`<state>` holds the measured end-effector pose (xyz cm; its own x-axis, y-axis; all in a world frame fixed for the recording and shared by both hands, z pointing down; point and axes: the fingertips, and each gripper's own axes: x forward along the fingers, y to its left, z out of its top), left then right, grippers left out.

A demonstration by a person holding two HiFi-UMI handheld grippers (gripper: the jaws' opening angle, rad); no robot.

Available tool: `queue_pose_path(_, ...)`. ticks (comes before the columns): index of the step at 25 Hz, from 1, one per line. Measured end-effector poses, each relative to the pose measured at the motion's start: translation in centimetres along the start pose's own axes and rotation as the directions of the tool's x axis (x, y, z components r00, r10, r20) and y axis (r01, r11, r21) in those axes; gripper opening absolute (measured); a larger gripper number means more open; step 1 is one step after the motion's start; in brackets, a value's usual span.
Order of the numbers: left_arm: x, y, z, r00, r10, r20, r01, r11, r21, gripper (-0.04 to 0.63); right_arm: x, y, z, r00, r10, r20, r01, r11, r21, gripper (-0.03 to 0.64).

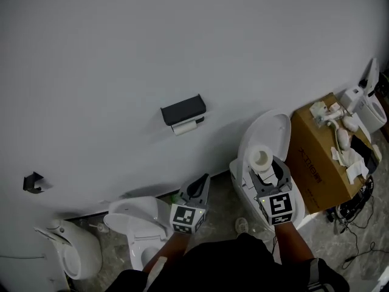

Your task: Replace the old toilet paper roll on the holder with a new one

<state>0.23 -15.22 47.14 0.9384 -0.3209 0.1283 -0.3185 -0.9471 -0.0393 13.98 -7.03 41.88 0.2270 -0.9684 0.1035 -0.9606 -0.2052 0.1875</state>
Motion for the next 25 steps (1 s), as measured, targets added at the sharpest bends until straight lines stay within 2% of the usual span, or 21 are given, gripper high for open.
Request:
queue_pose_path(8,4.2,1.3,0.2,0.996,0.079,-0.039,-0.076,0.995,0.069,0.008,5.7,-1.8,-0.7,0.989,0.145,0.002,-0.145,0.989,0.001,0.250)
queue_pose_path(15,6.8,1.6,-0.2,0.985,0.150,-0.080,-0.142,0.985,0.093,0.008,9.6,-2.4,-1.4,0.963,0.269,0.014,-0.269,0.963,-0.010,0.250)
queue_pose_path(19,7.3,2.2,-1.0,0.972,0.209,-0.103,-0.200,0.975,0.095,0.008,11.1,-2.9,-2.0,0.943,0.333,0.013,-0.333,0.943,-0.014,0.250)
queue_pose_path(25,7.9,3.8,-2.3,0.942,0.305,-0.143,-0.290,0.950,0.119,0.008,13.5,-3.0,-2.5,0.914,0.404,0.021,-0.404,0.915,-0.022,0.250)
